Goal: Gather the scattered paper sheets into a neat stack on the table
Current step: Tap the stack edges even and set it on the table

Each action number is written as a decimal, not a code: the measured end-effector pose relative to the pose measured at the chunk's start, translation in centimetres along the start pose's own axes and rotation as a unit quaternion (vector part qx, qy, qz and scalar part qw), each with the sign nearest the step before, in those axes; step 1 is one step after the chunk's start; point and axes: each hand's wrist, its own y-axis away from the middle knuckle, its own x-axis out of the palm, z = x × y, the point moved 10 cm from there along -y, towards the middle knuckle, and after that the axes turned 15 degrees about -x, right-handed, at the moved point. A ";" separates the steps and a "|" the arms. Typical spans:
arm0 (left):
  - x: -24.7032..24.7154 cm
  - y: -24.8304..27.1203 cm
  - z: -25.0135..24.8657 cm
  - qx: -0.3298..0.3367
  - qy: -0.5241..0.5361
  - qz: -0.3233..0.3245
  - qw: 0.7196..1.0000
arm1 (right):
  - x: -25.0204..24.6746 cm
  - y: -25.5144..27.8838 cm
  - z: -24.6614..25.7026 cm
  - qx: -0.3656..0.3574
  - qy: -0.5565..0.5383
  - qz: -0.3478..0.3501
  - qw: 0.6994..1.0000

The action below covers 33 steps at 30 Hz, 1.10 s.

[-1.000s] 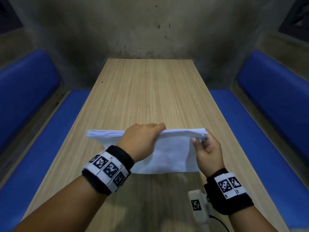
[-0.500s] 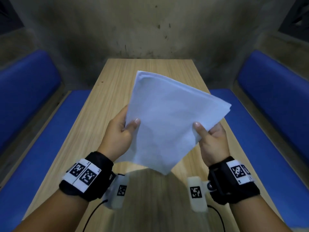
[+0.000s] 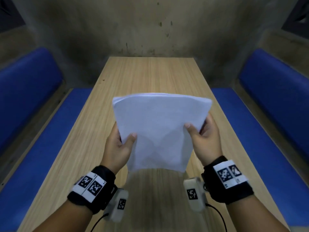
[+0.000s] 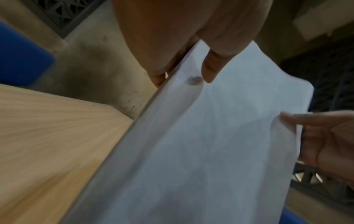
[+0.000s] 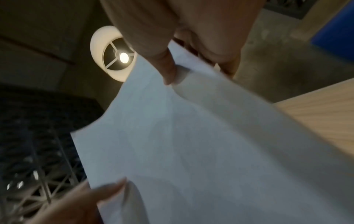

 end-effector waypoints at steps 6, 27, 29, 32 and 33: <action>-1.4 0.9 -6.9 0.158 -0.015 -0.051 0.986 | -0.3 -0.9 3.5 -0.111 0.016 -0.002 0.994; 0.2 0.7 -1.7 0.031 0.086 -0.003 0.996 | 0.8 2.0 -1.5 0.054 -0.047 -0.011 0.997; 0.3 0.9 -1.8 0.042 0.092 -0.005 0.995 | 0.8 2.0 -1.4 0.050 -0.045 -0.018 0.998; 0.0 1.2 -3.3 0.095 0.102 0.007 0.990 | 0.5 1.2 -0.4 0.012 -0.057 -0.017 0.998; -0.1 1.3 -3.3 0.103 0.098 0.009 0.990 | 0.5 1.2 -0.5 0.008 -0.065 -0.014 0.998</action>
